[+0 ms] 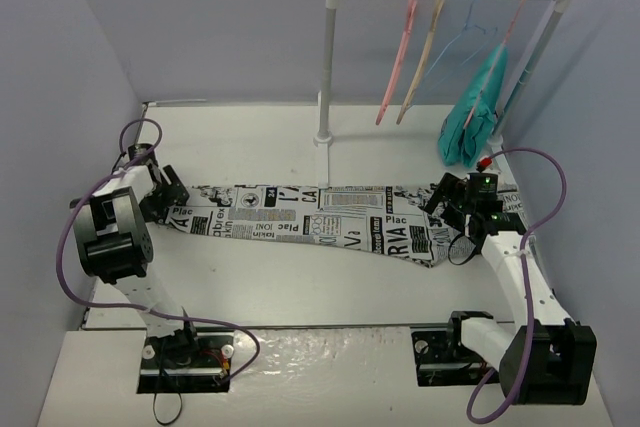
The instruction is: Place the trousers on the hanger
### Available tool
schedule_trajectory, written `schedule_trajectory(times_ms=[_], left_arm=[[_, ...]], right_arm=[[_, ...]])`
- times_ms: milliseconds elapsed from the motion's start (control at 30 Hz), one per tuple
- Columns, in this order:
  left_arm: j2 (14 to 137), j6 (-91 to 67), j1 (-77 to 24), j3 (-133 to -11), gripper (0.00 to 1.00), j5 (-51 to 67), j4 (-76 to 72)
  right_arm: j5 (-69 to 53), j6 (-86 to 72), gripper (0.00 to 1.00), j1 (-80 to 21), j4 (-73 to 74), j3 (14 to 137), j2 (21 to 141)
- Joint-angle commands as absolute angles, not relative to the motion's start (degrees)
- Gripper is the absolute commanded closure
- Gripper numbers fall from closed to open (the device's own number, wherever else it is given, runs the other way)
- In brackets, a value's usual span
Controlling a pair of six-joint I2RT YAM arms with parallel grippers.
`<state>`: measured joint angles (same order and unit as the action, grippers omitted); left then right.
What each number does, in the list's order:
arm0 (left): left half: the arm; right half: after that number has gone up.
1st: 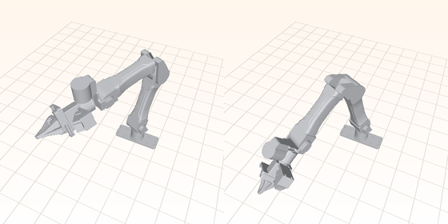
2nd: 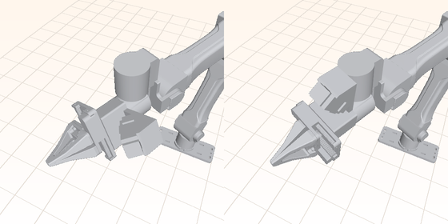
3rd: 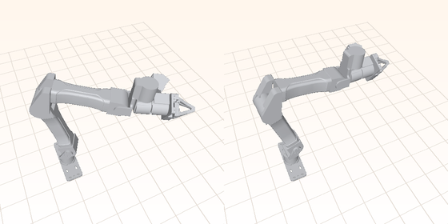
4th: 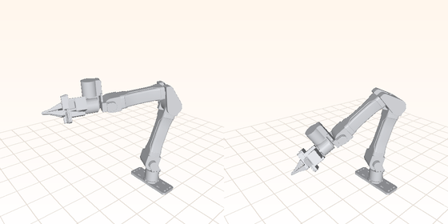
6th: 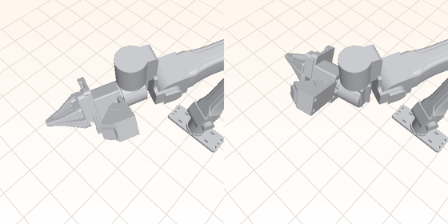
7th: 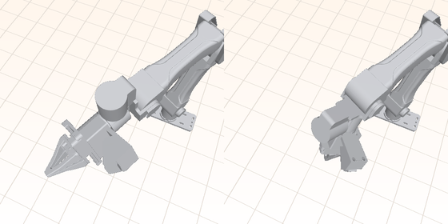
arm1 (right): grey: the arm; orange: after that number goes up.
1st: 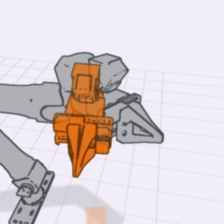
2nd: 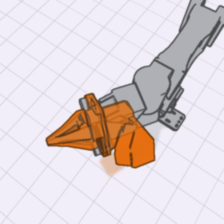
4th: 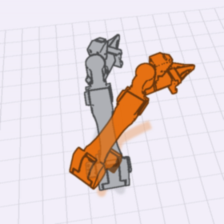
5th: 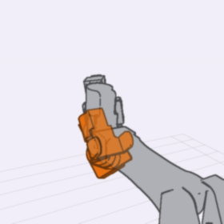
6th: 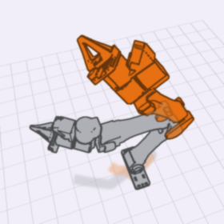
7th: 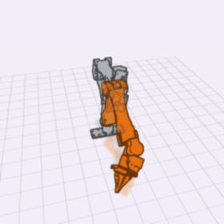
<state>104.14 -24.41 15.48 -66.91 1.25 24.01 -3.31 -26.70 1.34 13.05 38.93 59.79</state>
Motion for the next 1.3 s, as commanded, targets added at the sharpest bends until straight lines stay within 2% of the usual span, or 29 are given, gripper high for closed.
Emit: schedule_trajectory(times_ms=[0, 133, 233, 333, 367, 500, 633, 867, 1200, 1267], left_arm=[[105.8, -25.9, 14.3, -66.4, 0.26, 3.4, 29.5], [107.9, -26.0, 14.0, -67.3, 0.38, 2.4, 31.5], [108.8, -26.1, 13.6, -67.5, 0.62, 1.4, 32.2], [109.4, -25.8, 13.4, -67.5, 0.94, 0.7, 32.7], [109.5, -25.6, 13.3, -67.5, 1.0, 0.6, 32.9], [107.4, -24.1, 13.7, -68.9, 1.0, 1.3, 34.6], [99.3, -22.9, 17.0, -73.4, 1.0, 3.6, 37.8], [85.9, -21.1, 22.3, -92.0, 1.0, 11.0, 44.0], [87.2, -16.4, 25.7, -118.3, 1.0, 14.6, 57.8], [87.5, -15.9, 25.7, -120.5, 1.0, 14.8, 58.3]], right_arm=[[-1.8, -26.3, 0.0, 1.0, 12.6, 41.9, 59.9], [-1.7, -26.7, 0.0, 1.0, 12.5, 41.2, 59.2], [-1.5, -26.7, 0.0, 1.0, 12.5, 40.7, 58.6], [-1.7, -26.9, 0.0, 1.0, 12.5, 40.6, 57.8], [-1.8, -27.0, 0.0, 1.0, 12.5, 40.6, 57.7], [-1.8, -26.9, 0.0, 1.0, 12.6, 40.8, 56.7], [-2.3, -26.7, 0.0, 1.0, 13.6, 42.1, 55.7], [-3.9, -26.1, 0.0, 0.5, 15.6, 47.3, 57.0], [-3.7, -24.1, 0.0, 0.4, 16.1, 50.4, 58.5], [-3.8, -23.9, 0.0, 0.2, 16.1, 50.4, 58.4]])
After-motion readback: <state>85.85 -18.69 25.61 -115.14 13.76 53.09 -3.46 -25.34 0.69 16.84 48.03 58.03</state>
